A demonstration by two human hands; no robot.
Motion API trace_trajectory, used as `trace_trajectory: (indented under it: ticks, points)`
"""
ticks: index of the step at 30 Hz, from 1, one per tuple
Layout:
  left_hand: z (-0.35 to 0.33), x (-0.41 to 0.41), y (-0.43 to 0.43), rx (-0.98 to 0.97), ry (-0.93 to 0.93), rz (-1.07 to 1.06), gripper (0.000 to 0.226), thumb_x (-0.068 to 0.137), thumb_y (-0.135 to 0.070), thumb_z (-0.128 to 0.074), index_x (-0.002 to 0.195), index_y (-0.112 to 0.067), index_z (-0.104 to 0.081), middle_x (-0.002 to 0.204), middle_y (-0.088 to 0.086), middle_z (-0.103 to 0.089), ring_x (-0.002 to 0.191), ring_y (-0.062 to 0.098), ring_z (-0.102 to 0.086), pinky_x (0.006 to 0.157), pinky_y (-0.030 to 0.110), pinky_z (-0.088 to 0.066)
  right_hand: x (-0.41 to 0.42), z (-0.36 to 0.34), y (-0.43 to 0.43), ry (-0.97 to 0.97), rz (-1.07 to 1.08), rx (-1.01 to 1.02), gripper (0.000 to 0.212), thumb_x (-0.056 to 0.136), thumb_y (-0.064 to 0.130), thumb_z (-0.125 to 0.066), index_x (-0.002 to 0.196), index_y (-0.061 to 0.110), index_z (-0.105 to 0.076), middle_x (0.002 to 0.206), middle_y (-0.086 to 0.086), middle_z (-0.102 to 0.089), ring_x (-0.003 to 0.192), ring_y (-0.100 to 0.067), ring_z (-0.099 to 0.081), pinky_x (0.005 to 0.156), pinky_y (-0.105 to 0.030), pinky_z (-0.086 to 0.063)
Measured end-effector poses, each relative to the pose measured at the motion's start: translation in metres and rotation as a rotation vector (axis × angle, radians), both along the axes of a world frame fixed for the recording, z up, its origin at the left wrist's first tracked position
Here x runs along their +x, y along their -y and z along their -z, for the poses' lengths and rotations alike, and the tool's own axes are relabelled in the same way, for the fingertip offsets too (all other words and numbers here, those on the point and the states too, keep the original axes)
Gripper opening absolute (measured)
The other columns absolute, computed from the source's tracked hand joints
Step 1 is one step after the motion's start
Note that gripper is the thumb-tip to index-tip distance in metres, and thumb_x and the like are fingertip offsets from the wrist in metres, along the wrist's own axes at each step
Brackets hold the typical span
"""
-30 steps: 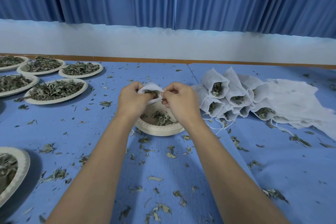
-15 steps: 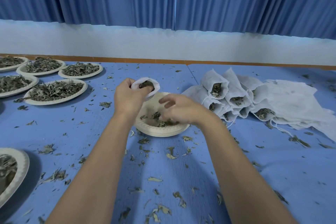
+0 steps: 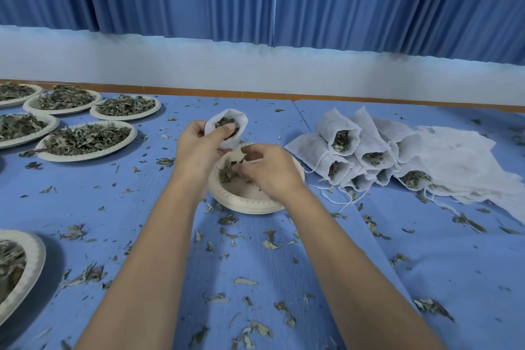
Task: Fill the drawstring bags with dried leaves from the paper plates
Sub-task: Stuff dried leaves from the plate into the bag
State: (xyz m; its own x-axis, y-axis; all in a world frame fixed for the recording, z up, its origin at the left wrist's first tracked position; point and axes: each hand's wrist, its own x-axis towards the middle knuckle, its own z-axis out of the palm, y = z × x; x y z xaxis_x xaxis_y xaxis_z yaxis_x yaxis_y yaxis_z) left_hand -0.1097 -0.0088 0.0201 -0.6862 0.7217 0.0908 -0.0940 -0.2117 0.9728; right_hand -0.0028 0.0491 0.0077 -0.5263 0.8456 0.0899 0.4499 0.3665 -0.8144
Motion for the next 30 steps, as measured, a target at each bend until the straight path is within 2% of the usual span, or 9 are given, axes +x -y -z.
trace_trajectory:
  ticks: [2,5,8,9,11,12,15,21,30]
  points:
    - [-0.004,-0.002,0.002,0.033,0.007,-0.003,0.018,0.087,-0.015,-0.066,0.081,-0.015,-0.048,0.088,0.006,-0.059,0.082,0.020,-0.062,0.082,0.037,-0.053,0.007,-0.005,-0.004,-0.041,0.027,0.018,0.039,0.086,0.015,-0.067,0.125,0.012,-0.061,0.120,-0.006,-0.064,0.099,-0.022,-0.064,0.090,-0.034,-0.052]
    - [-0.009,-0.002,0.006,0.113,0.041,-0.016,0.019,0.090,-0.008,-0.058,0.077,-0.014,-0.046,0.084,0.002,-0.056,0.075,0.011,-0.062,0.077,0.029,-0.056,0.010,-0.005,-0.006,0.219,0.017,0.147,0.034,0.091,0.016,-0.058,0.123,0.007,-0.061,0.123,-0.009,-0.061,0.092,-0.023,-0.062,0.084,-0.032,-0.051]
    - [-0.013,-0.001,0.009,0.143,-0.012,-0.056,0.024,0.092,-0.003,-0.052,0.073,-0.014,-0.041,0.080,-0.002,-0.051,0.070,0.007,-0.057,0.078,0.029,-0.055,-0.001,0.000,-0.002,0.407,-0.101,0.188,0.022,0.091,0.018,-0.053,0.104,0.002,-0.061,0.117,-0.017,-0.055,0.102,-0.032,-0.053,0.080,-0.035,-0.045]
    - [-0.014,-0.001,0.010,0.140,-0.045,-0.066,0.024,0.092,-0.002,-0.050,0.073,-0.014,-0.041,0.081,-0.001,-0.049,0.073,0.010,-0.055,0.080,0.032,-0.054,-0.005,0.003,0.000,0.448,-0.144,0.206,0.022,0.093,0.021,-0.051,0.107,0.006,-0.059,0.118,-0.017,-0.050,0.108,-0.033,-0.047,0.084,-0.035,-0.040]
    - [-0.014,-0.002,0.010,0.114,-0.106,-0.076,0.024,0.091,-0.003,-0.050,0.073,-0.015,-0.040,0.083,0.001,-0.046,0.081,0.018,-0.050,0.087,0.040,-0.052,-0.011,0.007,0.003,0.496,-0.221,0.245,0.038,0.097,0.027,-0.046,0.132,0.011,-0.048,0.130,-0.017,-0.043,0.121,-0.035,-0.034,0.096,-0.038,-0.031]
    - [-0.014,-0.001,0.010,0.096,-0.129,-0.079,0.023,0.091,-0.004,-0.050,0.073,-0.015,-0.040,0.085,0.003,-0.045,0.084,0.020,-0.048,0.090,0.044,-0.050,-0.013,0.009,0.004,0.505,-0.246,0.285,0.040,0.099,0.029,-0.043,0.135,0.012,-0.045,0.130,-0.016,-0.044,0.122,-0.035,-0.032,0.098,-0.038,-0.029]
    - [-0.012,0.003,0.009,0.067,-0.153,-0.077,0.022,0.089,-0.005,-0.051,0.073,-0.014,-0.040,0.088,0.008,-0.043,0.085,0.020,-0.045,0.094,0.051,-0.046,-0.018,0.012,0.008,0.523,-0.312,0.451,0.029,0.101,0.025,-0.038,0.120,0.012,-0.057,0.113,-0.014,-0.057,0.109,-0.032,-0.043,0.094,-0.037,-0.036]
    - [-0.010,0.005,0.007,0.029,-0.138,-0.079,0.020,0.088,-0.005,-0.052,0.074,-0.014,-0.043,0.090,0.011,-0.049,0.084,0.023,-0.051,0.095,0.055,-0.046,-0.015,0.009,0.011,0.507,-0.286,0.563,0.026,0.088,0.003,-0.047,0.097,0.008,-0.071,0.086,-0.014,-0.064,0.076,-0.028,-0.054,0.067,-0.034,-0.046]
    - [-0.003,0.003,0.009,0.003,-0.139,-0.041,0.021,0.090,-0.007,-0.052,0.073,-0.016,-0.043,0.086,0.006,-0.051,0.087,0.026,-0.055,0.087,0.046,-0.050,0.001,0.014,-0.007,0.470,-0.062,0.555,0.025,0.085,-0.004,-0.050,0.095,0.003,-0.072,0.094,-0.011,-0.069,0.086,-0.028,-0.062,0.076,-0.037,-0.054]
